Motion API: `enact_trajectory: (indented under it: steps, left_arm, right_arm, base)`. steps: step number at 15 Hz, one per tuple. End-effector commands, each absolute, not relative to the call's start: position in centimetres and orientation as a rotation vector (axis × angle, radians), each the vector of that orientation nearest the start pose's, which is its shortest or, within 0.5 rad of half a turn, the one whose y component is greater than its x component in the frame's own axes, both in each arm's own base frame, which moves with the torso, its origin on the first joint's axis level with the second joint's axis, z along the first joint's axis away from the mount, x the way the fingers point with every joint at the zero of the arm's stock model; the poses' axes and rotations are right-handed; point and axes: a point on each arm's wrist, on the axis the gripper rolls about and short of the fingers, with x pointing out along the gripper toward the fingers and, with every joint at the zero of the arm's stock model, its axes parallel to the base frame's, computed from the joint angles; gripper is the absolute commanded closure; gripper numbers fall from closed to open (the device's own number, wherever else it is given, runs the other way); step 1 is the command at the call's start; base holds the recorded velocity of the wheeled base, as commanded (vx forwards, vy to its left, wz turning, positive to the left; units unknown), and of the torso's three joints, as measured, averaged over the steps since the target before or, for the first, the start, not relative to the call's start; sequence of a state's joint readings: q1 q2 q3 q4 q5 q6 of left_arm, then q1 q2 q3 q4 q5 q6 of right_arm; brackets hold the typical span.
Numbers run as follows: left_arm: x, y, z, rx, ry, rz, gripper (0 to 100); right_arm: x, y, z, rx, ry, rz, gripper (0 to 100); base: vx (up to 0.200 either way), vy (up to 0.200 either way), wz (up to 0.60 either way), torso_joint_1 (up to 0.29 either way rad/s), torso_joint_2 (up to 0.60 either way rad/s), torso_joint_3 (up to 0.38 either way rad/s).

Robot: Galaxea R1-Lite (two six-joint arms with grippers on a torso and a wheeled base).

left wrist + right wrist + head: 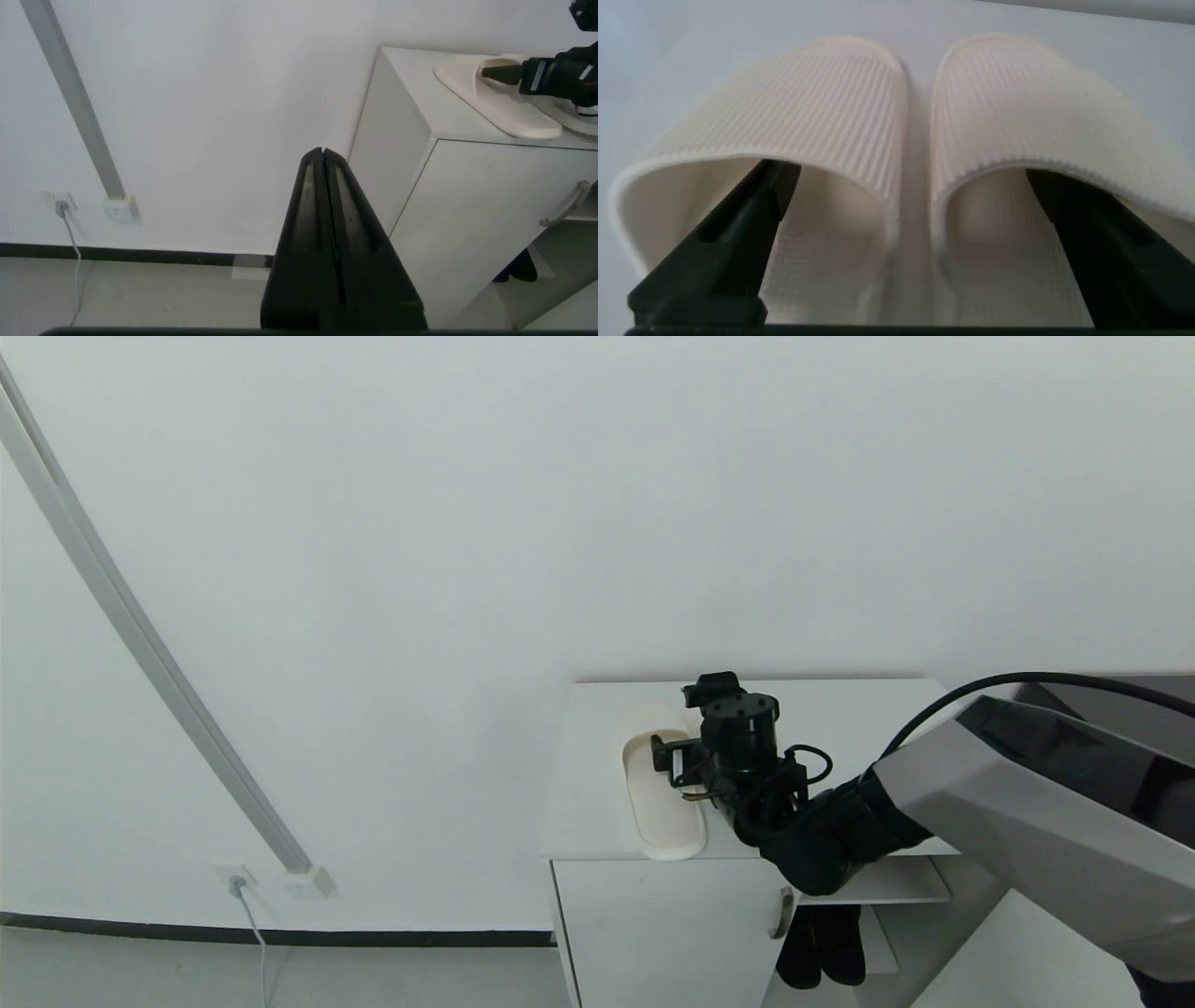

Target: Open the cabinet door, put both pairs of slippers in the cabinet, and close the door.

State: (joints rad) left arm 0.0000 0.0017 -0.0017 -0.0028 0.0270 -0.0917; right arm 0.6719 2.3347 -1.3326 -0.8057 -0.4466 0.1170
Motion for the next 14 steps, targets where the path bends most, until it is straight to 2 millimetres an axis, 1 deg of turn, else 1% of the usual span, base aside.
enact_trajectory:
  steps: [1,2,3,11,12,13,14]
  left_arm:
    - [-2.3,0.1,7.6,-0.095,-0.003,0.028,100]
    - [-2.3,0.1,7.6,-0.095,-0.003,0.028,100]
    - [-2.3,0.1,7.6,-0.097,-0.003,0.028,100]
    - [-2.3,0.1,7.6,-0.097,-0.003,0.029,100]
    - [-2.3,0.1,7.6,-0.095,-0.003,0.029,100]
    - [-2.3,0.1,7.6,-0.094,-0.004,0.027,100]
    - [-2.3,0.1,7.6,-0.092,-0.003,0.028,100]
  right_arm:
    - [37.3,28.3,8.6,0.009,0.186,0.222,0]
    - [37.5,28.2,8.8,0.013,0.181,0.219,0]
    - [37.6,28.3,8.8,0.014,0.179,0.218,100]
    - [37.5,28.3,9.0,0.013,0.175,0.220,100]
    - [37.3,28.1,9.8,0.007,0.156,0.222,100]
    - [36.6,27.6,11.4,0.004,0.138,0.229,100]
    - [35.5,27.1,12.8,-0.002,0.130,0.264,100]
  base:
    - [0.000,0.000,0.00,0.000,0.00,0.000]
    - [0.000,0.000,0.00,0.000,0.00,0.000]
    - [0.000,0.000,0.00,0.000,0.00,0.000]
    - [0.000,0.000,0.00,0.000,0.00,0.000]
    - [0.000,0.000,0.00,0.000,0.00,0.000]
    - [0.000,0.000,0.00,0.000,0.00,0.000]
    - [0.000,0.000,0.00,0.000,0.00,0.000]
